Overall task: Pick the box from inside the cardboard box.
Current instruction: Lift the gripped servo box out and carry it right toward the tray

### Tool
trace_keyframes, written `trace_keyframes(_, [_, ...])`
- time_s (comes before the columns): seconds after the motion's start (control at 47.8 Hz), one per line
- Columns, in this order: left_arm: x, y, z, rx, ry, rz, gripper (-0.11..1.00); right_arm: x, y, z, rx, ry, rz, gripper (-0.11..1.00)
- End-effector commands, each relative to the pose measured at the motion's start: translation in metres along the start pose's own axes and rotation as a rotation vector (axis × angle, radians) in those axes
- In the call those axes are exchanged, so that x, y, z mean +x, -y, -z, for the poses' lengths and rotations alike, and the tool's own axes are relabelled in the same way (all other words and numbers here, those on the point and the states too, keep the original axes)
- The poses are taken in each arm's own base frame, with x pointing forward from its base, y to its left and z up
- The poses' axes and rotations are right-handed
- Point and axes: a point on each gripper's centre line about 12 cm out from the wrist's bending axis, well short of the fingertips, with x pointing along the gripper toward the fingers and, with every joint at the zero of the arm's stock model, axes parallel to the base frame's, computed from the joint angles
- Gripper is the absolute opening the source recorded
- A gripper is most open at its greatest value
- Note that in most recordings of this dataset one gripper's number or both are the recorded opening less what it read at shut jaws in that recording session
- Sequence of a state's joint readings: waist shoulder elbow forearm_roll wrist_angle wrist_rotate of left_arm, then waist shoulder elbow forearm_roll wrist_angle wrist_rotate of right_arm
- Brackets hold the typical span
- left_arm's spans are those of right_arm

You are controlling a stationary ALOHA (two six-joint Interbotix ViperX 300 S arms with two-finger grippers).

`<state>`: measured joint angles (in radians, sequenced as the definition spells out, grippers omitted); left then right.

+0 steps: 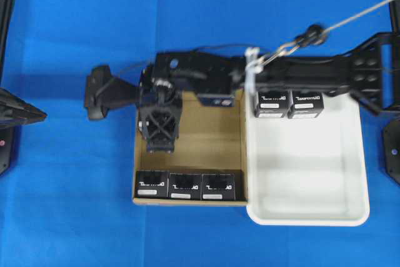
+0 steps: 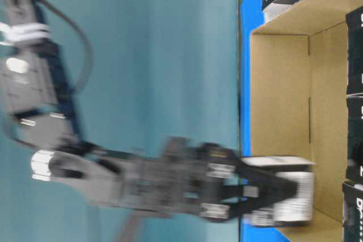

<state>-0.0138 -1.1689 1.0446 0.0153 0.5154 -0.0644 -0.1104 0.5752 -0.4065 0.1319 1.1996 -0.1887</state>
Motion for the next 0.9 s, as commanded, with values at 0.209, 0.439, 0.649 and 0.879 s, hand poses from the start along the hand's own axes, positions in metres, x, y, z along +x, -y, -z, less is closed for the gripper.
trace_keyframes(0.209, [-0.005,0.001,-0.013,0.001,0.040,0.004,-0.05,-0.123,-0.006,0.011,-0.009,0.106,0.015,0.62])
trace_keyframes(0.439, [-0.007,0.003,-0.015,0.005,0.053,0.014,-0.05,-0.182,-0.008,0.038,-0.002,0.090,0.016,0.62])
trace_keyframes(0.649, [-0.007,0.003,-0.015,0.006,0.053,0.015,-0.05,-0.217,-0.014,0.056,-0.003,0.104,0.021,0.62])
trace_keyframes(0.879, [-0.007,0.003,-0.015,0.007,0.053,0.014,-0.05,-0.244,-0.018,0.083,0.038,0.118,0.025,0.62])
